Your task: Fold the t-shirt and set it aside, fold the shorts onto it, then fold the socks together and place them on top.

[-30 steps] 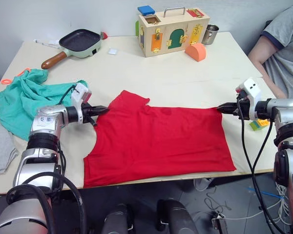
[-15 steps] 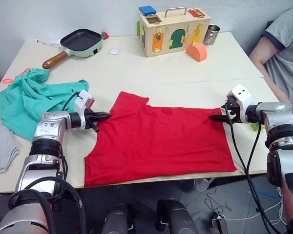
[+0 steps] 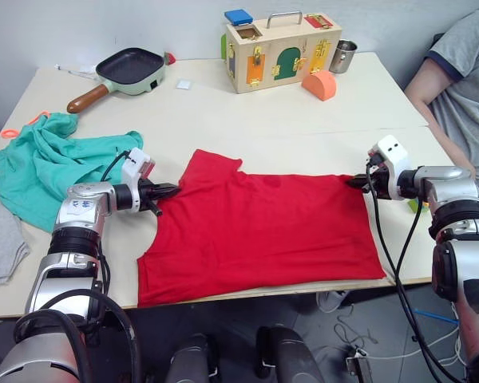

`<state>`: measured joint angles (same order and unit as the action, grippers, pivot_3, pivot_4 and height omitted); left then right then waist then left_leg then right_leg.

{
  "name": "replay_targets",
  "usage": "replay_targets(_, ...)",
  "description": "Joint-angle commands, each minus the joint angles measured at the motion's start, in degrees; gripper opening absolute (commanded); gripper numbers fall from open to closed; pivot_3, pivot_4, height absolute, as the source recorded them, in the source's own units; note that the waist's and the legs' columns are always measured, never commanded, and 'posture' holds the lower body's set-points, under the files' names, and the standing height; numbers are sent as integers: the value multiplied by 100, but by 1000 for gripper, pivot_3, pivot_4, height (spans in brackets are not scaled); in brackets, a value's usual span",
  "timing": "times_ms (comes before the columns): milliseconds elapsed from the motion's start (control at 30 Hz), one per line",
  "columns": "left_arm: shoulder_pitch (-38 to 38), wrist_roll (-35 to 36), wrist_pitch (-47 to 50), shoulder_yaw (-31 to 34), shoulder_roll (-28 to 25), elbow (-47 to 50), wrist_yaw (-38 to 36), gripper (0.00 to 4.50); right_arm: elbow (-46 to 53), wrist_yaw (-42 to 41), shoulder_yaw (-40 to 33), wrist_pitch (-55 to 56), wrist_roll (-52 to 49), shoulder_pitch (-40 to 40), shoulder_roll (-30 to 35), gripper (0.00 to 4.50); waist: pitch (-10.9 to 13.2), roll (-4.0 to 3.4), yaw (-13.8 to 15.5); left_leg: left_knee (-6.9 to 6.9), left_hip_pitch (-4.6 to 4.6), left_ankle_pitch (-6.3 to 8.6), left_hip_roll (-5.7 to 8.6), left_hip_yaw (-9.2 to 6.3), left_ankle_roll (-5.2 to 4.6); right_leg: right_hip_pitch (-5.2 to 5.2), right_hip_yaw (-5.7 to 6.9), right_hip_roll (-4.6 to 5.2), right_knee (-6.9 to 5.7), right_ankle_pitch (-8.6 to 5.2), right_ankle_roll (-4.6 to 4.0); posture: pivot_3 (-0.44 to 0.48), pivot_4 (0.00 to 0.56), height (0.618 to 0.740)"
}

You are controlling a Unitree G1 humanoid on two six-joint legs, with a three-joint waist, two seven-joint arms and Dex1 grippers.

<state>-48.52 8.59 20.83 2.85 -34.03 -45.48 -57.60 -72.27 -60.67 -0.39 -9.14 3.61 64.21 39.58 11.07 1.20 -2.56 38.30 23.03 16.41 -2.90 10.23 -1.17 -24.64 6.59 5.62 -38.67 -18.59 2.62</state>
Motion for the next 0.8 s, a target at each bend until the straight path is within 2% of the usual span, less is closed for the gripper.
replay_targets(33, -40, 127, 99, 114, -130, 276, -72, 0, 108, -294, -245, -49, -243, 62, 245, 13, 0, 0, -9, 0, 0, 0, 0, 0, 0, 0, 0, 0, 0, 0, 0, 0, 150, 740)
replay_targets(333, 343, 644, 410, 461, -403, 1147, -403, 0, 622, -1350, -674, -90, -826, -273, 623, 13, 0, 0, -40, -2, 1, 0, 0, -3, 0, 1, 1, -1, 2, 0, 0, 0, 150, 740)
replay_targets(633, 1225, 1086, 864, 694, -705, 2368, -502, 0, 1310, -1715, -828, -237, -1122, -1086, 837, 13, 0, 0, -45, -3, 0, 0, -1, -6, 0, 1, -1, 0, 2, 0, 0, 0, 150, 740)
replay_targets(800, 1679, 1176, 966, 813, -842, 2703, -378, 0, 1659, -1748, -942, -341, -1343, -1519, 931, 13, 0, 0, -41, 1, -5, 0, 1, -6, 0, 2, -4, 3, 14, 0, 0, 0, 150, 740)
